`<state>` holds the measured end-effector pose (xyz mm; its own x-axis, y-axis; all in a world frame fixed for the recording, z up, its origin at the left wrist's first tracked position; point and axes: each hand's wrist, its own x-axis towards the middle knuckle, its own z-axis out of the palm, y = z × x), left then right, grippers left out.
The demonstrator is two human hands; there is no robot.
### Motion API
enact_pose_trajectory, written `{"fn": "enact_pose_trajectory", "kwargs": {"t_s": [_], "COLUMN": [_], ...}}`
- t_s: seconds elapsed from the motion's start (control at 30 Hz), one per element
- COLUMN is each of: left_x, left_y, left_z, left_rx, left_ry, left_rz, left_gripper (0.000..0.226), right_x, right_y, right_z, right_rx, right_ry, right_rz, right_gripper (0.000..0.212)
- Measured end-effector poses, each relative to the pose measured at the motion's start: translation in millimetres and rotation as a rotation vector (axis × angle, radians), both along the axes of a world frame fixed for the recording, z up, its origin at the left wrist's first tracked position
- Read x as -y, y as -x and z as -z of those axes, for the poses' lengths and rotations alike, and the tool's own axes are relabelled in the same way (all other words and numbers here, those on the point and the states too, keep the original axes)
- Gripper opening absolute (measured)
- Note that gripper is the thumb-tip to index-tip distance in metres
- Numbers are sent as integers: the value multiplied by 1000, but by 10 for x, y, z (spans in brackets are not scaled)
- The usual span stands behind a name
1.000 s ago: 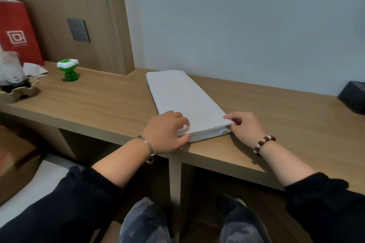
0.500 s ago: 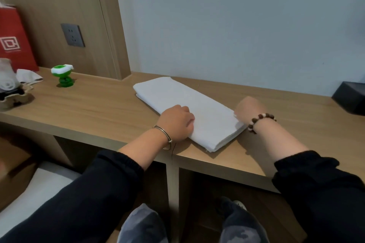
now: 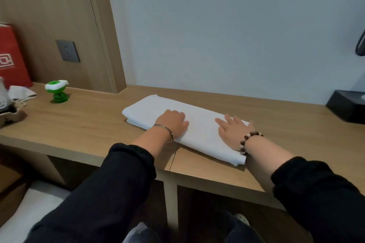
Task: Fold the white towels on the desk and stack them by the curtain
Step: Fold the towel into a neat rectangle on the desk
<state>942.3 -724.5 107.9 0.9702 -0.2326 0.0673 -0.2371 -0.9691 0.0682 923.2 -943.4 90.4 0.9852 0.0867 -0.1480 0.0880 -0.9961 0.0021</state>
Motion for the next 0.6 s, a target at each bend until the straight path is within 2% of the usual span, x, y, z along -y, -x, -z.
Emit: {"fn": "enact_pose_trajectory", "kwargs": {"t_s": [0.13, 0.2, 0.27, 0.33, 0.37, 0.43, 0.6], "left_x": [219, 323, 342, 313, 290, 240, -12], "left_y": [108, 172, 207, 216, 212, 196, 188], "left_z": [-31, -29, 15, 129, 192, 263, 292], "left_rx": [123, 161, 163, 120, 68, -27, -70], "left_ry": [-81, 4, 113, 93, 59, 35, 55], "left_rz": [47, 90, 80, 82, 77, 40, -143], "left_gripper": [31, 25, 23, 33, 41, 51, 63], "right_x": [208, 139, -23, -211, -298, -377, -216], "right_y": [-227, -288, -333, -313, -283, -258, -328], "right_z": [-248, -348, -344, -239, -158, -4, 89], "right_rx": [38, 36, 49, 76, 78, 59, 53], "right_ry": [364, 428, 231, -33, -88, -110, -100], "right_rz": [157, 191, 105, -2, -55, -110, -24], "right_gripper": [54, 56, 51, 44, 45, 49, 55]}}
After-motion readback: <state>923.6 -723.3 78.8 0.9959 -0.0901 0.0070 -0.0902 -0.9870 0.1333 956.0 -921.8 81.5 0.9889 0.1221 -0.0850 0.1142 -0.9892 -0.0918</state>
